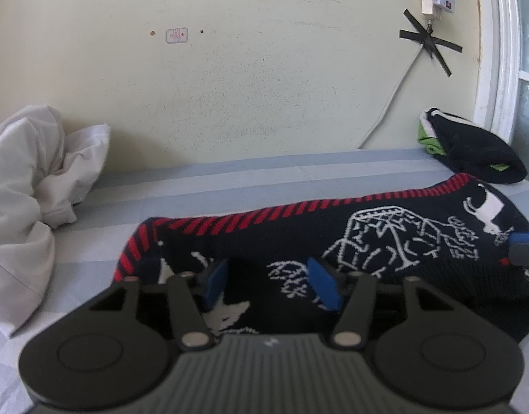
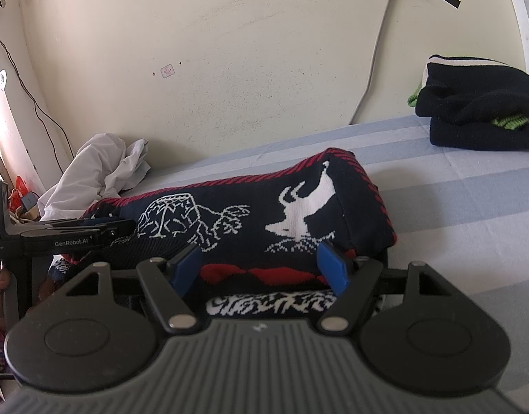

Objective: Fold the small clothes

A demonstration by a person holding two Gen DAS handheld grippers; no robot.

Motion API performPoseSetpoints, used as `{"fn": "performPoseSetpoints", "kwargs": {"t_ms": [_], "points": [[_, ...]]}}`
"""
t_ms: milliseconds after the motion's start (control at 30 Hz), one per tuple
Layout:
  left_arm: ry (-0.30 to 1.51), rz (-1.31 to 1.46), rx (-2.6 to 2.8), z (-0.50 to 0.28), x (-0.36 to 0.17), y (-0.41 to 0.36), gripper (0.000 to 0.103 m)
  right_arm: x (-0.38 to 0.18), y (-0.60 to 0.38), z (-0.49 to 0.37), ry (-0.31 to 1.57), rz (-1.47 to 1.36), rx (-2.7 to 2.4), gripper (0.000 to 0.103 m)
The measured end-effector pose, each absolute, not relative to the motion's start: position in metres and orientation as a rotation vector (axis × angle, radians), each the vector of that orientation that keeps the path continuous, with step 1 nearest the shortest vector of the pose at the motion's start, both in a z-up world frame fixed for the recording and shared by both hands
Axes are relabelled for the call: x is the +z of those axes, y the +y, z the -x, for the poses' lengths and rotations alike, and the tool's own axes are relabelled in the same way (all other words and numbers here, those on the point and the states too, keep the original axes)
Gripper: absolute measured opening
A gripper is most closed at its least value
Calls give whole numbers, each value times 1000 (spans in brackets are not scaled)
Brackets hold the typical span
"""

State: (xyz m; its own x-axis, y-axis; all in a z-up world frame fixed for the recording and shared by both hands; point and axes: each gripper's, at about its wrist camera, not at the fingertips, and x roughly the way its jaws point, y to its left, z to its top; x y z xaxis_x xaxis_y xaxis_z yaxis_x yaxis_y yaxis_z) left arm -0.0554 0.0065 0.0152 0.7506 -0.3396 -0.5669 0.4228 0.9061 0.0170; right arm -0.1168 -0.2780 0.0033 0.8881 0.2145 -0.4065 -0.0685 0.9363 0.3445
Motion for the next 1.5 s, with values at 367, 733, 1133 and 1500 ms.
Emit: {"fn": "performPoseSetpoints", "kwargs": {"t_ms": [367,733,1133,1500], "points": [[579,-163,-406,57,15,7,77,3,-278,116,456,-331,152,76],[591,-161,-445,56,14,6,99,3,-278,116,456,-330,152,76],[565,-106,-459,59,15,14,103,3,-278,117,455,-330,152,76],[586,-110,-478,57,13,13,103,3,-279,117,455,-333,153,76]]}}
